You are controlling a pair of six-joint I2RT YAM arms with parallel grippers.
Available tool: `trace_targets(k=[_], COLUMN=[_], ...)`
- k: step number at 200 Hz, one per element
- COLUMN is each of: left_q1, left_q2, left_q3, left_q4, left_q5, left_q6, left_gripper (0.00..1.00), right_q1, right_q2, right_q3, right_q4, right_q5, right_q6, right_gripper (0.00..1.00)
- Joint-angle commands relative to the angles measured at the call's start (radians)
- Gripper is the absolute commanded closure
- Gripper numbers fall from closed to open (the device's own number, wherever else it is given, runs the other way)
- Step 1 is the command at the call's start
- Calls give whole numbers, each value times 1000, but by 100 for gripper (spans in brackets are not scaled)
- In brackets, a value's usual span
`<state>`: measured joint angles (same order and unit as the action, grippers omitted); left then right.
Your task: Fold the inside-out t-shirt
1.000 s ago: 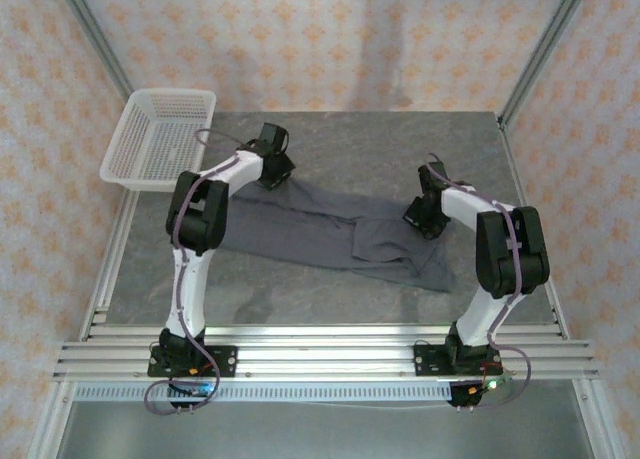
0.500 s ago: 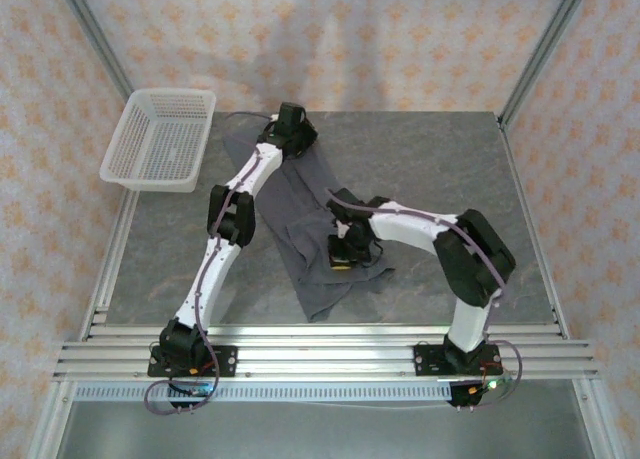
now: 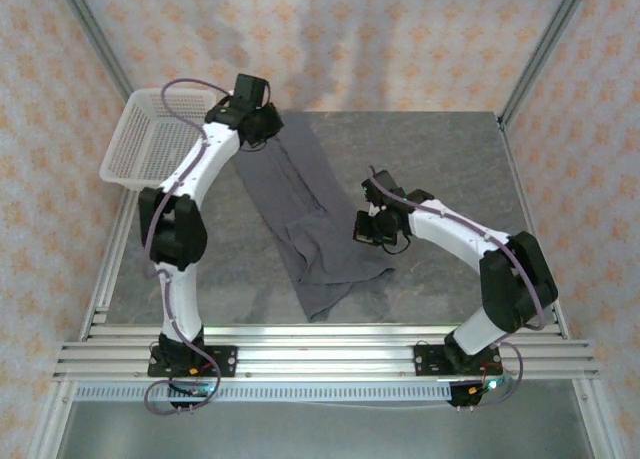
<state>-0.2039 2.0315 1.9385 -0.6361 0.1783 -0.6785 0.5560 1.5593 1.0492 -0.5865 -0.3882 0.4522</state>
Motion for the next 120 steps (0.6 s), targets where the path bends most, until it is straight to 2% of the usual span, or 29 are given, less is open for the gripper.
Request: trace_targets(k=[1,28,88,120], left_q1=[6,8,15,30], left_q2=[65,140,300,456], left_q3=[-100,-94,-25,111], left_q4=[-105,-106,59,79], left_q5=[-88,-114,-114,-37], left_q6=[50,35,7,-29], left_gripper=[100,100,100,100], right_q1=[8,8,23,62], right_q2=[8,60,174,251], right_q3=[-19,-9,14,63], right_q4=[-3,8,13,-33], right_q5=[67,54,35,-39], right_q6=[18,18,-33,-79], right_gripper=[100,100,100,100])
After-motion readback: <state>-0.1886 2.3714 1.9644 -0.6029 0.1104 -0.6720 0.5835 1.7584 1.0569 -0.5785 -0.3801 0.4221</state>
